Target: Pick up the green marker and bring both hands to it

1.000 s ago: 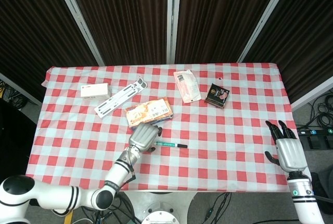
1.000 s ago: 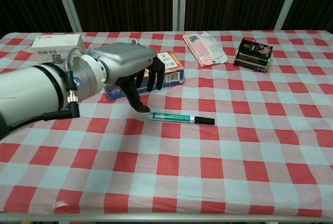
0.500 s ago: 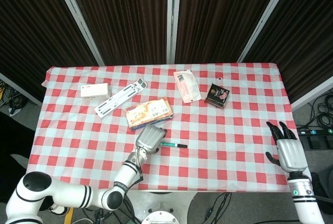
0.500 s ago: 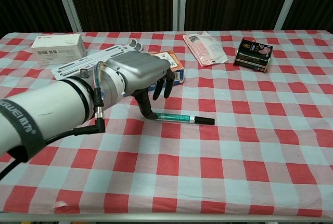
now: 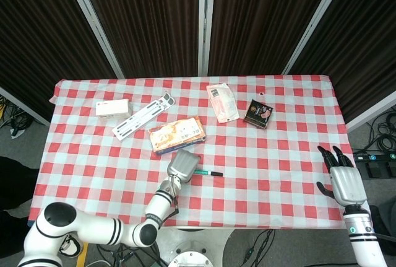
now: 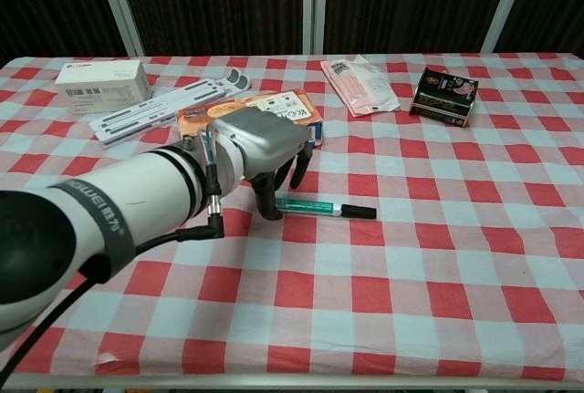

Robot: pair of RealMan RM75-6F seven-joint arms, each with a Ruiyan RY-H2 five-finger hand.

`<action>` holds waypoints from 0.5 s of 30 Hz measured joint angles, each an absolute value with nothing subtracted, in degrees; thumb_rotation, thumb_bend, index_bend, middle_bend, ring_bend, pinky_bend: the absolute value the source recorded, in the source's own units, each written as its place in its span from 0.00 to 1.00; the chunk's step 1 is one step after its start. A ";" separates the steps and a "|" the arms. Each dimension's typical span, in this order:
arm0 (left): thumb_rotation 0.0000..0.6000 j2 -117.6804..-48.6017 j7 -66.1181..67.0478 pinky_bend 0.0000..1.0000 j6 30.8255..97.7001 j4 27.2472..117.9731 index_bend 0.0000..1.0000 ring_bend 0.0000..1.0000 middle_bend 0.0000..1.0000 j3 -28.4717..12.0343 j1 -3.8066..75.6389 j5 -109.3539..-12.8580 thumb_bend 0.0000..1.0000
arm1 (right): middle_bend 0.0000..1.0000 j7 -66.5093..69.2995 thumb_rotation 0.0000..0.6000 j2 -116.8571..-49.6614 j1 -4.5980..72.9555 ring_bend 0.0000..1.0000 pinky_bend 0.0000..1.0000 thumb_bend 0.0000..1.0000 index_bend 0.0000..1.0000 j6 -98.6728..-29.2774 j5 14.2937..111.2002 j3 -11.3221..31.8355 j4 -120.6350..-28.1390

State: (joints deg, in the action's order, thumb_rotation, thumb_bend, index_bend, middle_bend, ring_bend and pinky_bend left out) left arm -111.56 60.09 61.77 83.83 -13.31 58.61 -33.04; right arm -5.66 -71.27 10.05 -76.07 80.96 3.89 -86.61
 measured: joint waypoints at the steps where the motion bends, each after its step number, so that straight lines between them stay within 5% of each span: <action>1: 1.00 -111.71 59.97 0.80 61.64 83.40 0.47 0.79 0.51 -13.33 58.76 -33.01 0.24 | 0.16 -5.55 1.00 -71.30 10.05 0.02 0.19 0.13 0.05 -75.99 80.94 3.85 -86.47; 15: 1.00 -112.73 59.03 0.83 60.42 80.55 0.48 0.83 0.52 -13.08 60.14 -29.65 0.28 | 0.16 -5.10 1.00 -72.15 10.27 0.02 0.19 0.13 0.05 -75.24 80.51 3.78 -85.14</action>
